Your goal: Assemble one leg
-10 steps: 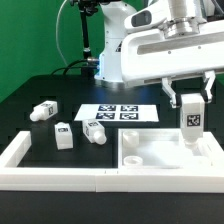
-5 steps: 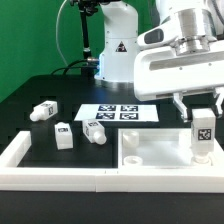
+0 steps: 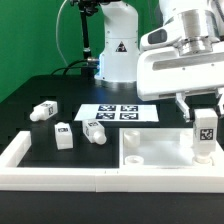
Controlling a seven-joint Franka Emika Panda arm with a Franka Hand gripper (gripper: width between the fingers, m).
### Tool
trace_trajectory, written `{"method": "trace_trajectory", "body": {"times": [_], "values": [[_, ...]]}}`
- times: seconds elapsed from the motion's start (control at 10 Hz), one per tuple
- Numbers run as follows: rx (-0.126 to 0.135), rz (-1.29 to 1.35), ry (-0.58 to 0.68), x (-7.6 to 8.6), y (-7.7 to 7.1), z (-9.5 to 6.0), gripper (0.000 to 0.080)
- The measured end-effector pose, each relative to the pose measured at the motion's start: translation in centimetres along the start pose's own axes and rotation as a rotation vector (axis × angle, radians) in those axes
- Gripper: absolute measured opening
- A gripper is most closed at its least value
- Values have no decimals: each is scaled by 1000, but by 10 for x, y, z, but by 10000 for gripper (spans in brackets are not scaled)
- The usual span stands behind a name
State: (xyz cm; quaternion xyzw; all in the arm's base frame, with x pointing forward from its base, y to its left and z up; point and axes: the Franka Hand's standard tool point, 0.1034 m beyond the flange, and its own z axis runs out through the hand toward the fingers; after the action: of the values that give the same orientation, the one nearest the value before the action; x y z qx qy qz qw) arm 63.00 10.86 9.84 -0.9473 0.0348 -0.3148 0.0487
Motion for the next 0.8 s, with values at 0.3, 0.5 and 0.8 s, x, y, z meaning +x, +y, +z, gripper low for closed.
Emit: {"method": "trace_trajectory", "body": {"times": [0.3, 0.5, 0.8], "values": [[-2, 1, -18, -6, 2, 4, 287], [-6, -2, -1, -6, 2, 4, 287], [-5, 7, -13, -5, 2, 5, 287]]}}
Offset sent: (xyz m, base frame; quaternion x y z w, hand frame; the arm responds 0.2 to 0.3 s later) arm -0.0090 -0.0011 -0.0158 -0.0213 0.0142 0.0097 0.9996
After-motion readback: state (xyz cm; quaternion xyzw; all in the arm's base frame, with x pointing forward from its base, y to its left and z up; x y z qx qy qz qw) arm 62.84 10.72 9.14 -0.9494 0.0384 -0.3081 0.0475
